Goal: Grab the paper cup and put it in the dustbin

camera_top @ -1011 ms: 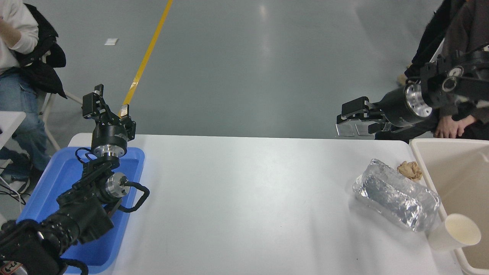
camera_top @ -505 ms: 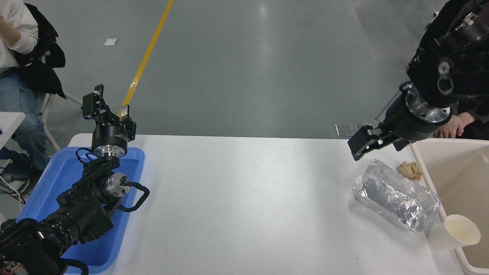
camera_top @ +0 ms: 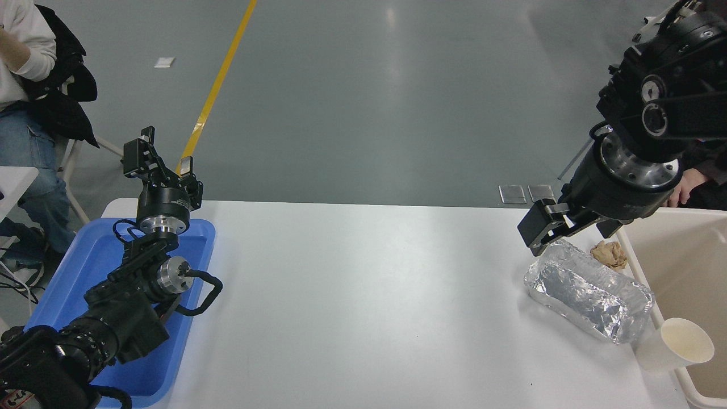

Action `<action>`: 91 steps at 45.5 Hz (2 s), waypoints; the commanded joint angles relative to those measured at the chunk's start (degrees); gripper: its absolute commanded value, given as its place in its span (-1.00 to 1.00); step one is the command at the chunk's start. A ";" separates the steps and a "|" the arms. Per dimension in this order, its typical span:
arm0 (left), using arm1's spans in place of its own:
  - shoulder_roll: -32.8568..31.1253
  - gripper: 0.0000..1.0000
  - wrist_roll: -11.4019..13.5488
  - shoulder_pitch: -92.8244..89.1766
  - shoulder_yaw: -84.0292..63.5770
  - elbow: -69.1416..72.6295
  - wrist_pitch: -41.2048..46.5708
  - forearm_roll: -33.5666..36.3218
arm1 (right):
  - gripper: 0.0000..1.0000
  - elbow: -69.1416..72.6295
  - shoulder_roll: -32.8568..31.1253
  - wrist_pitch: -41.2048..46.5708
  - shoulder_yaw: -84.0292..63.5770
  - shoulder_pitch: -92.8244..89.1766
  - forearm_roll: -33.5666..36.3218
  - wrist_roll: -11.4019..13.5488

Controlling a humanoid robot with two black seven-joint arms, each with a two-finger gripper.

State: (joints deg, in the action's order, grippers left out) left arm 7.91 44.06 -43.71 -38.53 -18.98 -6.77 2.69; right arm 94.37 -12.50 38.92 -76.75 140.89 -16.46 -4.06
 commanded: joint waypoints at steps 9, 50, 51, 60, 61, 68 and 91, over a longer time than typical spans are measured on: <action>0.00 0.99 0.06 -0.06 0.03 0.00 0.00 -0.05 | 1.00 -2.34 -18.86 -7.27 -12.63 -5.88 -21.93 -0.07; 0.09 0.99 0.06 -0.06 0.12 0.00 0.00 -0.05 | 1.00 -38.64 -42.52 -23.18 42.91 -81.91 -46.38 -0.68; 0.09 0.99 0.06 -0.06 0.03 0.00 0.00 -0.05 | 1.00 -38.99 -42.35 -23.53 42.92 -82.26 -46.38 -0.68; 0.09 0.99 0.06 -0.06 0.12 0.00 0.00 -0.05 | 1.00 -41.11 -41.47 -24.94 43.00 -83.32 -46.38 -0.68; 0.09 0.99 0.06 -0.06 0.12 0.00 0.00 -0.05 | 1.00 -41.19 -41.46 -24.94 43.09 -83.32 -46.29 -0.68; 0.09 0.99 0.06 -0.06 0.12 0.00 0.00 -0.05 | 0.87 -41.98 -41.38 -24.94 44.67 -83.49 -46.21 -0.68; 0.09 0.99 0.06 -0.06 0.12 0.00 0.00 -0.05 | -1.00 -42.16 -41.55 -25.03 47.40 -84.73 -45.85 -2.62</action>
State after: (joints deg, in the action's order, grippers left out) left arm 8.00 44.12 -43.77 -38.44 -18.98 -6.77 2.64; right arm 52.14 -53.94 14.02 -30.05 56.93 -62.09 -5.85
